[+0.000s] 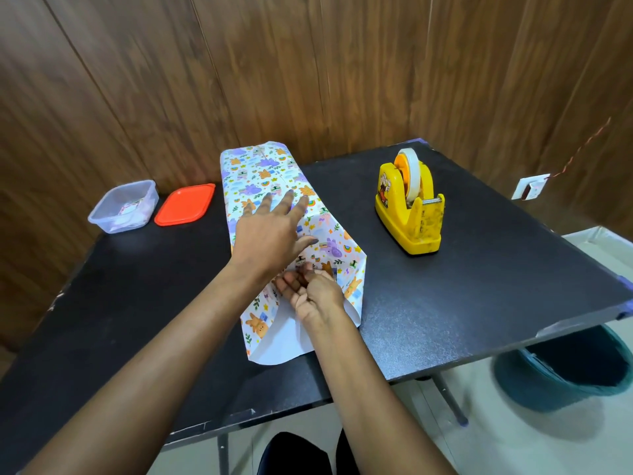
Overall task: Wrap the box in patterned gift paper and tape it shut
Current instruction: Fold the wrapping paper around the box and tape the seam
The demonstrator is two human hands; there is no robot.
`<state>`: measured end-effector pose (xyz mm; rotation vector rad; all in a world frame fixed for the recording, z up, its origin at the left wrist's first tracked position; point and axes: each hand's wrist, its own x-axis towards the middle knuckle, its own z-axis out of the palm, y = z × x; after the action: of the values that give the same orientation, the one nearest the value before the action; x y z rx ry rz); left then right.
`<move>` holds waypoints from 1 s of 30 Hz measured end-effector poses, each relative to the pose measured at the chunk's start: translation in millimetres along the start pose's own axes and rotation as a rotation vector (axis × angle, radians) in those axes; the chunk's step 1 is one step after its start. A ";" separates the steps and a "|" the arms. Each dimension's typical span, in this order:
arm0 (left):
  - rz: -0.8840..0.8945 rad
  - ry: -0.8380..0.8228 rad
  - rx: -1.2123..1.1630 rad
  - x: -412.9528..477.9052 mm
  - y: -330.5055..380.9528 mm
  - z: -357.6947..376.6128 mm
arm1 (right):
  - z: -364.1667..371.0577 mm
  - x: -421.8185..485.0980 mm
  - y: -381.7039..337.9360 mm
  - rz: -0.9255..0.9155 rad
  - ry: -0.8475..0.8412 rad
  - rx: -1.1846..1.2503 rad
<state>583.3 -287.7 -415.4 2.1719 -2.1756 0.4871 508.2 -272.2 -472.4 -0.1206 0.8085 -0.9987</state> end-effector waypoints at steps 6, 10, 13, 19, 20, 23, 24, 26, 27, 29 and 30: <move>0.044 -0.043 0.068 2.8 -4.9 -5.8 | 7.7 -34.3 -15.9 -0.125 -0.094 -0.324; 0.056 -0.079 0.002 5.0 -12.4 -17.8 | 5.9 -46.3 -39.8 -0.572 0.007 -0.890; 0.080 -0.109 0.008 -1.5 -16.8 -15.6 | -7.6 -32.5 -60.4 -1.011 0.218 -1.397; 0.047 -0.061 -0.113 -7.4 -23.5 -7.2 | -30.2 5.4 -92.4 -0.791 0.142 -1.054; 0.051 -0.053 -0.125 -8.0 -24.8 -8.3 | -31.5 9.4 -96.0 -0.586 0.080 -0.882; 0.012 -0.092 -0.169 -7.7 -26.9 -9.1 | -38.8 23.6 -101.7 -0.191 -0.055 -0.770; -0.026 -0.114 -0.172 -7.6 -26.6 -8.2 | -39.6 27.9 -103.3 -0.130 -0.099 -0.771; -0.124 -0.145 -0.197 -8.3 -26.8 -7.7 | -36.2 33.5 -108.0 -0.051 -0.161 -0.782; -0.171 -0.154 -0.227 -8.7 -27.8 -8.1 | -34.0 35.9 -110.2 -0.020 -0.174 -0.777; -0.241 -0.153 -0.295 -10.4 -31.4 -9.5 | -29.8 38.4 -111.4 0.047 -0.183 -0.744; -0.264 -0.141 -0.325 -11.9 -34.4 -9.7 | -29.2 41.1 -109.8 0.070 -0.198 -0.724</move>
<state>615.4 -273.0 -402.2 2.3107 -1.8253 -0.0314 423.7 -358.5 -467.3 -0.7940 0.9514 -0.5774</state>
